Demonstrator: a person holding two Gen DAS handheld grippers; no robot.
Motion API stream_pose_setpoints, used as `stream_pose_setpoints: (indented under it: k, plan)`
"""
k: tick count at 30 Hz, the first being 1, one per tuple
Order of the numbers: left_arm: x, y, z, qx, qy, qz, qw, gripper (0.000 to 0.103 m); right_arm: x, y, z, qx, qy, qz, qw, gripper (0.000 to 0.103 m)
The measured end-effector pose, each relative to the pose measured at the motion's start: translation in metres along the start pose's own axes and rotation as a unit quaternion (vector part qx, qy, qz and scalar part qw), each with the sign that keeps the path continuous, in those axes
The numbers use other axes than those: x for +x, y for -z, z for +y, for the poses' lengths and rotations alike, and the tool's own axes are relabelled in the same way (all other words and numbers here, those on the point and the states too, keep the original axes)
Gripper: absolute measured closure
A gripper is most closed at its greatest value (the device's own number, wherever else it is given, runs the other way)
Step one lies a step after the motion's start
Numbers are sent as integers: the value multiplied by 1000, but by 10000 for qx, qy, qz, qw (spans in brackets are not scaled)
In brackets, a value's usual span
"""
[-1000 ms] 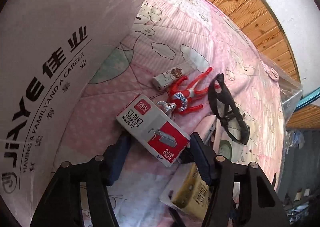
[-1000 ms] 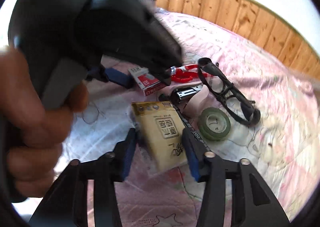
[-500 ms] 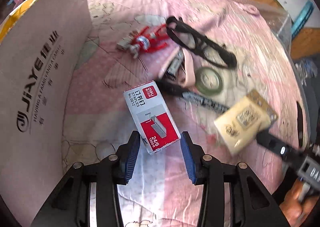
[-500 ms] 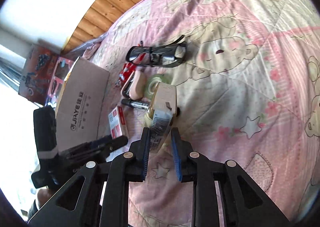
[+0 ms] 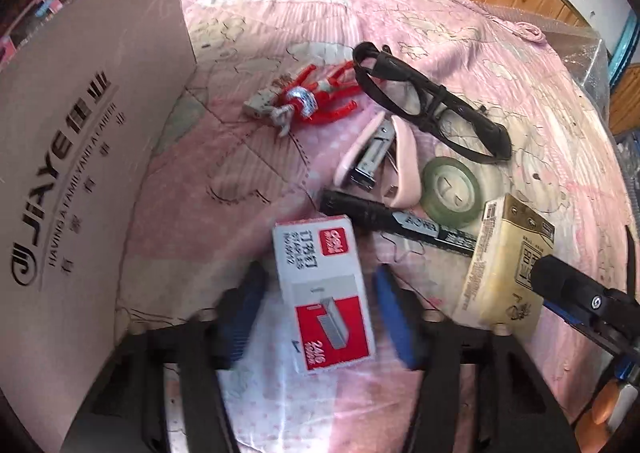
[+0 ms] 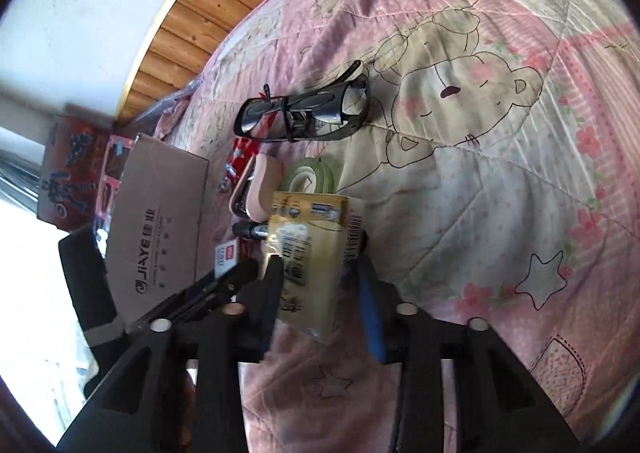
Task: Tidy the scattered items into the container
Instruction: 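Close the left tool on the staple box while the right tool grasps the tissue pack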
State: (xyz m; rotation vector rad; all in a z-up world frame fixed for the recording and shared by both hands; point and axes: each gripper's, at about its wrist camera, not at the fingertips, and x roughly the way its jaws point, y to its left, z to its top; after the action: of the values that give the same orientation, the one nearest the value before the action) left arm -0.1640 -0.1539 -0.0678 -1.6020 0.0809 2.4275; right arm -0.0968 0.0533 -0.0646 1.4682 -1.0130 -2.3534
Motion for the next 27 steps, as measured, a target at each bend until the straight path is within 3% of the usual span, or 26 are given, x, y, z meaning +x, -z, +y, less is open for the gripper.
stream_pose_setpoints:
  k: [3, 6, 7, 13, 15, 17, 18, 27]
  plan:
    - [-6, -1, 7, -121, 85, 26, 9999, 64, -2, 0, 3, -108, 19, 17, 9999, 69]
    - [-15, 2, 13, -199, 98, 12, 9998, 64, -8, 3, 12, -338, 207, -199, 9990, 43]
    - [-17, 4, 15, -219, 104, 11, 9997, 64, -8, 5, 18, -499, 380, -294, 9976, 40]
    - [-30, 12, 24, -227, 128, -46, 9997, 64, 29, 12, 42, -961, 1010, -276, 9899, 34]
    - [-29, 14, 28, -241, 131, -13, 9996, 64, 33, 16, 50, -1190, 1298, -396, 9836, 36]
    - [-25, 11, 24, -258, 160, 17, 9995, 64, 28, 16, 43, -1075, 1332, -410, 9844, 49]
    - [-27, 27, 20, -232, 154, 7, 9996, 64, 23, 15, 38, -1003, 1306, -394, 9856, 52]
    - [-57, 48, 33, -234, 391, -153, 9988, 64, -16, 26, 13, -543, 1148, -301, 9914, 53]
